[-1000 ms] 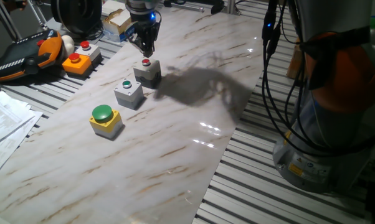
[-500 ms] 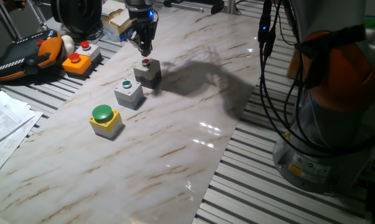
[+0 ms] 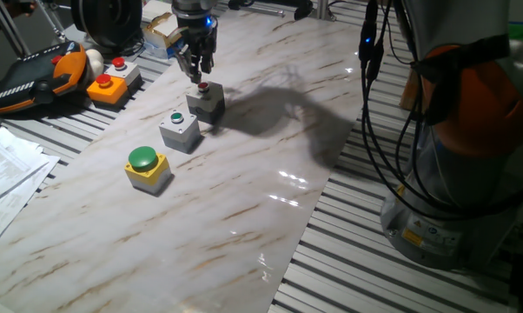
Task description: Press three buttons from left to right in sequence
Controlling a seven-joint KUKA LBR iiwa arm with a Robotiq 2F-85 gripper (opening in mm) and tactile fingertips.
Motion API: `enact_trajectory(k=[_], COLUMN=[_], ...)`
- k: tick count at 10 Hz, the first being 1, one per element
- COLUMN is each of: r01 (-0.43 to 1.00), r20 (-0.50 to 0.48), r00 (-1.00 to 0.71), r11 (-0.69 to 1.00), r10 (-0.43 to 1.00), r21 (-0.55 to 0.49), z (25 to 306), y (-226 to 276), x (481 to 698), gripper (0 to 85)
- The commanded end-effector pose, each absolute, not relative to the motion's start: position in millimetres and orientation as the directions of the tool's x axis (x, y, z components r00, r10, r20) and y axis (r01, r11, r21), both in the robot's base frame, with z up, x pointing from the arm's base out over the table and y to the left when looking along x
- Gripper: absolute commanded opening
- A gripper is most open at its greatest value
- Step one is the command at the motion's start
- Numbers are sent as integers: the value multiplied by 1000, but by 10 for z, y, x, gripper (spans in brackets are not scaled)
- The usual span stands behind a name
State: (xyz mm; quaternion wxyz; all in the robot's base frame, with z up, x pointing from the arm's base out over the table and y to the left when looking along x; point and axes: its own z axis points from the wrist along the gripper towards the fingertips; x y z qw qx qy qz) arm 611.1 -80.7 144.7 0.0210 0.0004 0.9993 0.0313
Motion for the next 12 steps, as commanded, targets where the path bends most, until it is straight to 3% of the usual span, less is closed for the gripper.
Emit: enact_trajectory(k=[1, 12], r01=[-1, -4], r20=[-43, -54], r00=[-999, -999], r11=[998, 998], r10=[2, 0], r21=[60, 66], z=[1431, 1273], y=[-787, -727], x=[6115, 6150], gripper=[523, 520])
